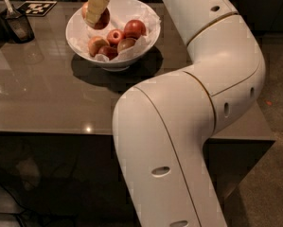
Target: Pick apple from white bowl
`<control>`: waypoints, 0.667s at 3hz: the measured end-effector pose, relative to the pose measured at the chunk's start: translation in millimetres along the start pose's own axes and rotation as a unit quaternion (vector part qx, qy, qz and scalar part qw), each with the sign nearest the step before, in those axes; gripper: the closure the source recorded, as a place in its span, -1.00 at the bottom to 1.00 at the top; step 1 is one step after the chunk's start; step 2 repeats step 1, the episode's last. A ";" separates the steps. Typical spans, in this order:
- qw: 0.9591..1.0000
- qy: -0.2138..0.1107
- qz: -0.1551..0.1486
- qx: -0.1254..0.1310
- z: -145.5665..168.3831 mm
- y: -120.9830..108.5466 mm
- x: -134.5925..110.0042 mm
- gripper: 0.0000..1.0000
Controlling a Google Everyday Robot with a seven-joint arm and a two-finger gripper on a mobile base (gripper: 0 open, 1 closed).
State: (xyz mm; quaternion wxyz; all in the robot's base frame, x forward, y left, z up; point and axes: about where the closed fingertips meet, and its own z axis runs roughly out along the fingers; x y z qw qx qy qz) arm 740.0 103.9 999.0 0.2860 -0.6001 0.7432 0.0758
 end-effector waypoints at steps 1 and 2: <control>1.000 0.000 0.000 0.000 -0.1 0.0 -0.1 1.00; 1.000 0.000 0.000 0.000 -0.1 0.0 -0.1 1.00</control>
Offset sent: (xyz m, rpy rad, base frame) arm 0.0000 0.0000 0.0000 0.0000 0.0000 0.0000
